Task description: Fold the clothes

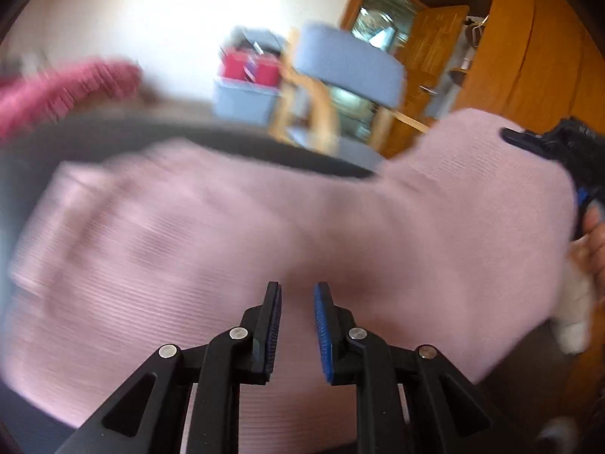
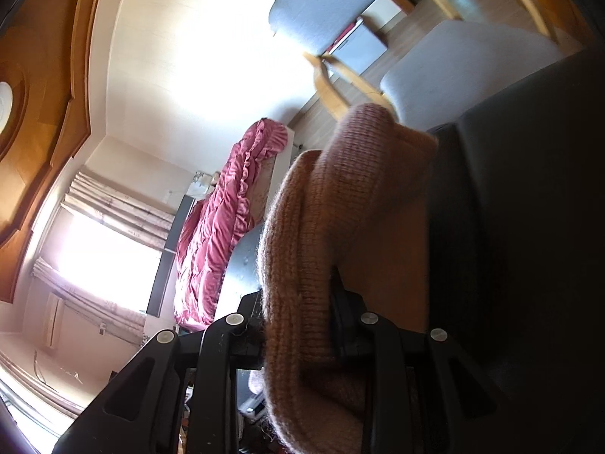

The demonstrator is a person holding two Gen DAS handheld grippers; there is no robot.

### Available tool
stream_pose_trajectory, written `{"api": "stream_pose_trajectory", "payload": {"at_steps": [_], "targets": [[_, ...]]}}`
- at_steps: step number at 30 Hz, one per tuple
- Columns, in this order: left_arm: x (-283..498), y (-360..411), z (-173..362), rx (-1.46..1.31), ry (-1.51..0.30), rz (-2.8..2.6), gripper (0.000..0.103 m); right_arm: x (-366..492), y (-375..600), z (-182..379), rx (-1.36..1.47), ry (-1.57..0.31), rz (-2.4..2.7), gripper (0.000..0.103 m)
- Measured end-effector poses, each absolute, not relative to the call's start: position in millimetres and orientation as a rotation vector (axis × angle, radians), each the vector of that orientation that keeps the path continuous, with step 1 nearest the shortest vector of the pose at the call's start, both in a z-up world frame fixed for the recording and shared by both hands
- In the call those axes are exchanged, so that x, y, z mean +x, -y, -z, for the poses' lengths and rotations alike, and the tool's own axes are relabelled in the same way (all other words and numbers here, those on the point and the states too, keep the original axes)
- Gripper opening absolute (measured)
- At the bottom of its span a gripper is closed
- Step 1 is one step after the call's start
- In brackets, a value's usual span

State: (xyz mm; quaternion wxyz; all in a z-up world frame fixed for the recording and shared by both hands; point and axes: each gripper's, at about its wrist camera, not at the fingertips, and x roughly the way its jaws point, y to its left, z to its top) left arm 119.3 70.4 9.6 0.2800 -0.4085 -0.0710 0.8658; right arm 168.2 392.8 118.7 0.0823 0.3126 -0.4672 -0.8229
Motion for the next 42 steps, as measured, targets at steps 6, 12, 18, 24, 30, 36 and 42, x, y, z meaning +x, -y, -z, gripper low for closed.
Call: {"api": "stream_pose_trajectory", "payload": {"at_steps": [6,12,18,24,30,36,42], "targets": [[97,12,-6,-1.099,0.242,-2.439,0.017,138,-344,-120,0.96,1.381,2.404,0.026],[97,35,5,-1.105,0.458,-2.335,0.015,98,-284,-109,1.015,1.356,2.361,0.026],[98,45,9,-1.089,0.543,-2.285,0.015,49,-216,-83,1.135,1.284,2.326,0.027],[100,53,12,-1.073,0.601,-2.258,0.015,16,-164,-53,1.292,1.169,2.379,0.027],[101,82,20,-1.034,0.794,-2.222,0.015,-2,-133,-31,1.376,1.117,2.388,0.027],[102,92,26,-1.014,0.879,-2.194,0.013,-7,-117,-23,1.421,1.061,2.484,0.03],[107,106,28,-0.966,0.965,-2.211,0.013,-4,-105,-33,1.454,1.037,2.506,0.051]]}}
